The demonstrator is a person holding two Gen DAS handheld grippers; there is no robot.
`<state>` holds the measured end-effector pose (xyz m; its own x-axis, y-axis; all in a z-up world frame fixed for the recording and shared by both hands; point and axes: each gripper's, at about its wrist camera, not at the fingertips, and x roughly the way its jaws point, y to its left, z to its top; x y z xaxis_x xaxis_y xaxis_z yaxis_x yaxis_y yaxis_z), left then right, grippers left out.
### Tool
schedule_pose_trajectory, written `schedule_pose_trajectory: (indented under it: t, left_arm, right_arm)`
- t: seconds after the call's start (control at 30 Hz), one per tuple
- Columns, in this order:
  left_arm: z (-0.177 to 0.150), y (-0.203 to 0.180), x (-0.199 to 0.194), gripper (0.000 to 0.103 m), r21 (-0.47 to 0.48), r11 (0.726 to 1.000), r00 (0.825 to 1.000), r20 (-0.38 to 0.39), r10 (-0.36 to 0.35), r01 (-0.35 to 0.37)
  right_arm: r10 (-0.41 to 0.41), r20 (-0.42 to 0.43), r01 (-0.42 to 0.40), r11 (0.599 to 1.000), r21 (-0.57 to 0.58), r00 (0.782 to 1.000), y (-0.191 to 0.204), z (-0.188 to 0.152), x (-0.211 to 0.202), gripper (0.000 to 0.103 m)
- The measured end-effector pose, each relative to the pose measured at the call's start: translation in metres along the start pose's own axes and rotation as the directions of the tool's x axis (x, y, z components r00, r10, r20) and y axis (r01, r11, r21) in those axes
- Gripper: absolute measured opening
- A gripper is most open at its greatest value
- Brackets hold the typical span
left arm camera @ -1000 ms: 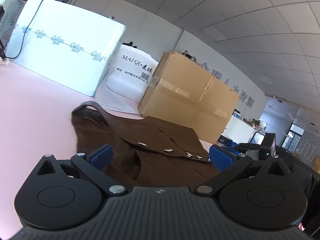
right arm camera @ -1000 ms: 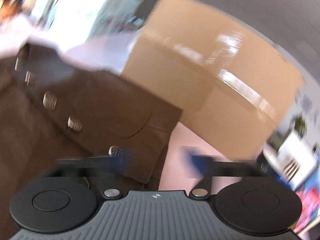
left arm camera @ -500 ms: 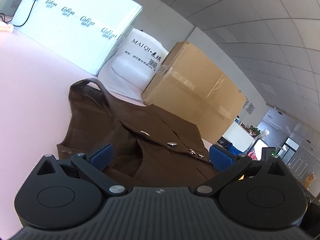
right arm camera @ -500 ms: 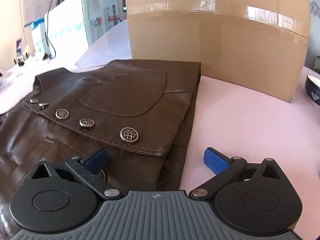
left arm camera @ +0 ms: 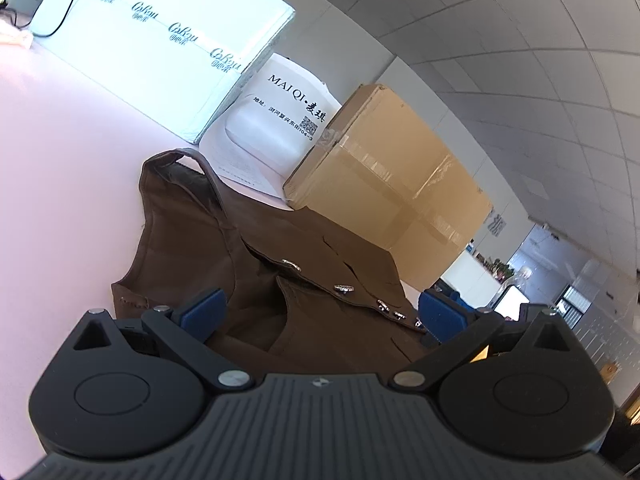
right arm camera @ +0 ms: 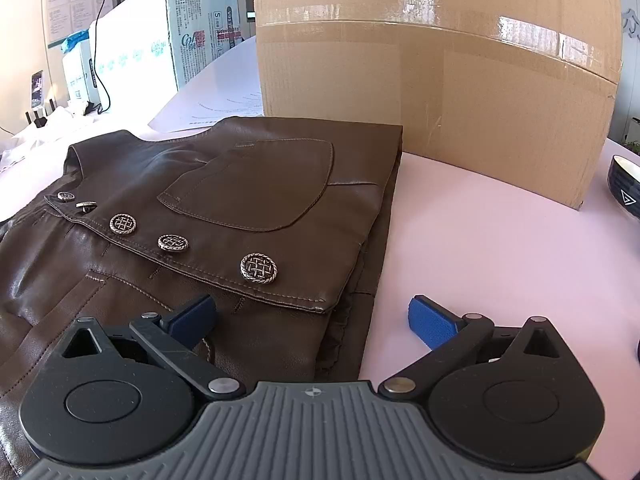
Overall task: Fold clothes
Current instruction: 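Release the jacket with the right gripper and pull back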
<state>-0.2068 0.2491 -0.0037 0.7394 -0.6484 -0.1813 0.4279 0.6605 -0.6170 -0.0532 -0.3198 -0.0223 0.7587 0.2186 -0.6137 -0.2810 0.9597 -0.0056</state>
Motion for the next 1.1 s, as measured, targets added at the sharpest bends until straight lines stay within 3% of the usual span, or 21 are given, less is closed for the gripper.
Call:
schedule_pose_trajectory:
  t: [1.1]
  left_arm:
    - [0.0029, 0.0099, 0.0084, 0.103, -0.047, 0.998, 0.999, -0.012, -0.049, 0.049]
  right_arm:
    - [-0.002, 0.001, 0.002, 1.0, -0.002, 1.0, 0.0031, -0.0002, 0.0022, 0.103]
